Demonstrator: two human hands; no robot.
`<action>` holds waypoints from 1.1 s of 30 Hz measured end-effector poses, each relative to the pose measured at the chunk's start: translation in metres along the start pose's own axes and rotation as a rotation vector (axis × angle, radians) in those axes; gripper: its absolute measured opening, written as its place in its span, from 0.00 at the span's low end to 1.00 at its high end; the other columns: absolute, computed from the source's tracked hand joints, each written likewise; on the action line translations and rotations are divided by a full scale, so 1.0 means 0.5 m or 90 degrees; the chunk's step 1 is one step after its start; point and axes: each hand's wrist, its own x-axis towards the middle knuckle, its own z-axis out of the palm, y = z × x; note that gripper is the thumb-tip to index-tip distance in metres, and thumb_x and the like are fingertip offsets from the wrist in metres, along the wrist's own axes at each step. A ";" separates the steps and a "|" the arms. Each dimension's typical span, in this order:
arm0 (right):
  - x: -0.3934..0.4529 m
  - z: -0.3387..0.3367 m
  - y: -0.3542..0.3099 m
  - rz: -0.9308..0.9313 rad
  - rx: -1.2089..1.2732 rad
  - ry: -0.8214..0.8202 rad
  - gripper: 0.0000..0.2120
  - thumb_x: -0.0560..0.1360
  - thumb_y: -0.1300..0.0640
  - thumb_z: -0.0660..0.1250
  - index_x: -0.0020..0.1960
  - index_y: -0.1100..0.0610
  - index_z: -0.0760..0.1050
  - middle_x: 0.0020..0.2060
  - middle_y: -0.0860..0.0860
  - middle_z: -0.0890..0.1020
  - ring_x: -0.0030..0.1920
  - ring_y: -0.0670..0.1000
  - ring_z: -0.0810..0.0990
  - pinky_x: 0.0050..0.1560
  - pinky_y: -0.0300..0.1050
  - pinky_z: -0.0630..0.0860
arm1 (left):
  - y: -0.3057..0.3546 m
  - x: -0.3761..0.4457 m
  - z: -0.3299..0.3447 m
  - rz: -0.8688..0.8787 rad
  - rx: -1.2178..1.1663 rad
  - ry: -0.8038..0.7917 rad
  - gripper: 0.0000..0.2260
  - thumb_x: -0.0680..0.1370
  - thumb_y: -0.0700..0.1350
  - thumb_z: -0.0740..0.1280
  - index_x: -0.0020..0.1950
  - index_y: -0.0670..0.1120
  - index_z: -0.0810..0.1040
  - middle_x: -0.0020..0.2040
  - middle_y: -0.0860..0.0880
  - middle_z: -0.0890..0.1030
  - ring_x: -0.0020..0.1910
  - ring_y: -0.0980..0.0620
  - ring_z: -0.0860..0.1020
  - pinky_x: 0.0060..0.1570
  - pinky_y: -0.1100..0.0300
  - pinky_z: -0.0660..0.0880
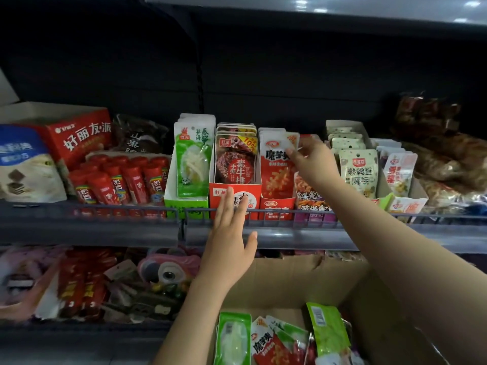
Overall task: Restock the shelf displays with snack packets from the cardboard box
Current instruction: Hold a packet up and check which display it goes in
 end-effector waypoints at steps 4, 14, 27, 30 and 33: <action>0.002 0.020 0.016 0.049 -0.006 -0.042 0.14 0.78 0.53 0.63 0.61 0.58 0.73 0.45 0.52 0.79 0.44 0.53 0.79 0.41 0.45 0.74 | 0.004 0.000 0.004 0.002 -0.005 0.013 0.31 0.81 0.49 0.59 0.77 0.59 0.43 0.73 0.61 0.28 0.73 0.59 0.32 0.72 0.57 0.49; -0.015 0.035 0.041 0.065 -0.012 -0.038 0.23 0.76 0.57 0.67 0.69 0.58 0.68 0.58 0.54 0.78 0.52 0.53 0.78 0.49 0.45 0.75 | 0.025 -0.016 0.019 -0.019 -0.014 0.007 0.28 0.81 0.49 0.59 0.77 0.57 0.50 0.76 0.56 0.36 0.76 0.53 0.39 0.72 0.54 0.58; -0.281 0.020 0.169 -0.025 0.052 -0.010 0.06 0.76 0.58 0.66 0.52 0.50 0.75 0.40 0.46 0.80 0.40 0.39 0.77 0.39 0.27 0.70 | 0.068 -0.082 0.102 -0.042 -0.104 0.053 0.13 0.78 0.43 0.62 0.62 0.49 0.76 0.58 0.53 0.72 0.53 0.57 0.73 0.51 0.66 0.72; -0.339 0.039 0.218 0.026 0.019 -0.069 0.06 0.77 0.57 0.65 0.53 0.50 0.76 0.40 0.43 0.79 0.40 0.37 0.76 0.38 0.24 0.68 | 0.070 -0.099 0.127 -0.177 -0.193 -0.052 0.11 0.79 0.43 0.62 0.60 0.51 0.76 0.56 0.55 0.72 0.43 0.61 0.75 0.42 0.67 0.74; -0.380 0.061 0.265 0.083 -0.012 -0.140 0.07 0.77 0.57 0.65 0.55 0.53 0.77 0.43 0.44 0.78 0.40 0.38 0.75 0.38 0.23 0.67 | 0.059 -0.113 0.165 -0.225 -0.207 -0.145 0.11 0.78 0.42 0.62 0.58 0.51 0.76 0.56 0.54 0.76 0.44 0.61 0.75 0.46 0.65 0.75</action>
